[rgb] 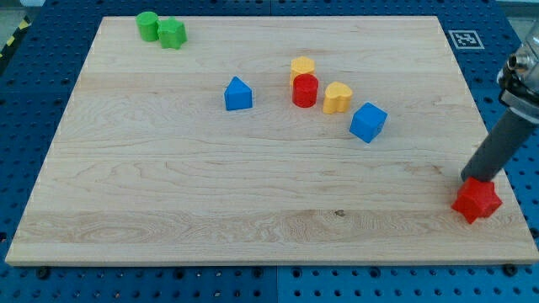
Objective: Push the cube left side of the red star
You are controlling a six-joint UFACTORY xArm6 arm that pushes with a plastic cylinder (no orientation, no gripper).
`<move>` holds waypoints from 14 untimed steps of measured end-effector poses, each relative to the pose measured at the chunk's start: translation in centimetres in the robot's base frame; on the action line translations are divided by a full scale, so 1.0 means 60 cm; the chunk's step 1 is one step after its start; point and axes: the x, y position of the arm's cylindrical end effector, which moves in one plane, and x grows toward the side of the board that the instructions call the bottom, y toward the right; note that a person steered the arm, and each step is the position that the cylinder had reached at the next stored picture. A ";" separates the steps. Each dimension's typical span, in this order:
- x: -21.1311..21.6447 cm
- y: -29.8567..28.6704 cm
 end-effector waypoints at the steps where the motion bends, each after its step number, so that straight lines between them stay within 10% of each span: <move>1: 0.002 -0.002; 6: -0.294 -0.243; 14: 0.000 -0.107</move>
